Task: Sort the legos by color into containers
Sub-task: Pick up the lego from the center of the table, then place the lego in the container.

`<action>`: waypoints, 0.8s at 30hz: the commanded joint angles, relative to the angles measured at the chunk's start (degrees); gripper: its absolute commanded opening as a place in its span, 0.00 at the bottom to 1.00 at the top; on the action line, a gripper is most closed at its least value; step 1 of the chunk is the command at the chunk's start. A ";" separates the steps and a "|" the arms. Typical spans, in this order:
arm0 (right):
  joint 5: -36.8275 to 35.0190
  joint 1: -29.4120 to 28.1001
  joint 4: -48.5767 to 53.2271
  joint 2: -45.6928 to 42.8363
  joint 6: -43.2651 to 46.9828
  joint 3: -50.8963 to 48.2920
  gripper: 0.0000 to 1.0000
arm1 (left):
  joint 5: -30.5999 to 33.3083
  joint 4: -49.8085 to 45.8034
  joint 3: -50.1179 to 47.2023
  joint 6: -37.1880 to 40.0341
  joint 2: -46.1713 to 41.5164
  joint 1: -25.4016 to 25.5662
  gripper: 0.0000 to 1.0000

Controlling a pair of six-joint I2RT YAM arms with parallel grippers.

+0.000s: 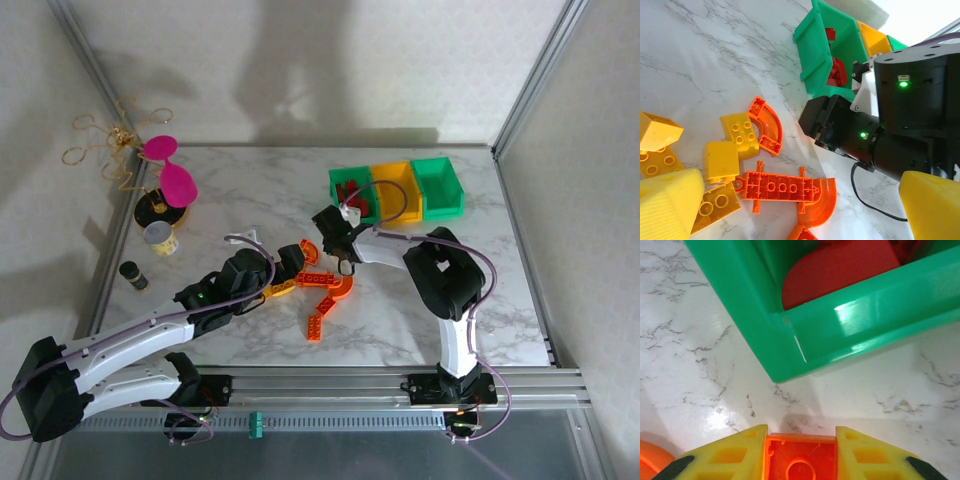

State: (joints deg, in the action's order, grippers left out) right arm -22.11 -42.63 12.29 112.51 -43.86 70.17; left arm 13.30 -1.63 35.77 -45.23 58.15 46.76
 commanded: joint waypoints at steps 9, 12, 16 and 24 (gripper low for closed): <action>-0.31 10.39 2.21 -16.71 7.44 -3.09 0.28 | -3.77 1.82 4.62 0.77 3.49 1.01 1.00; 1.65 15.72 1.21 -16.96 10.72 -1.41 0.29 | -4.31 2.57 6.16 1.30 5.82 1.39 1.00; 1.72 21.08 0.57 -12.06 14.42 4.17 0.29 | -5.44 5.01 7.57 1.57 8.78 1.40 1.00; 4.30 25.65 3.17 1.70 18.68 19.71 0.35 | -5.56 6.81 11.49 2.57 14.28 1.26 1.00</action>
State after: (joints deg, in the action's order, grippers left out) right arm -18.57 -17.34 13.39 110.76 -27.97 85.41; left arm 8.49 3.16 44.95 -43.90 71.42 47.81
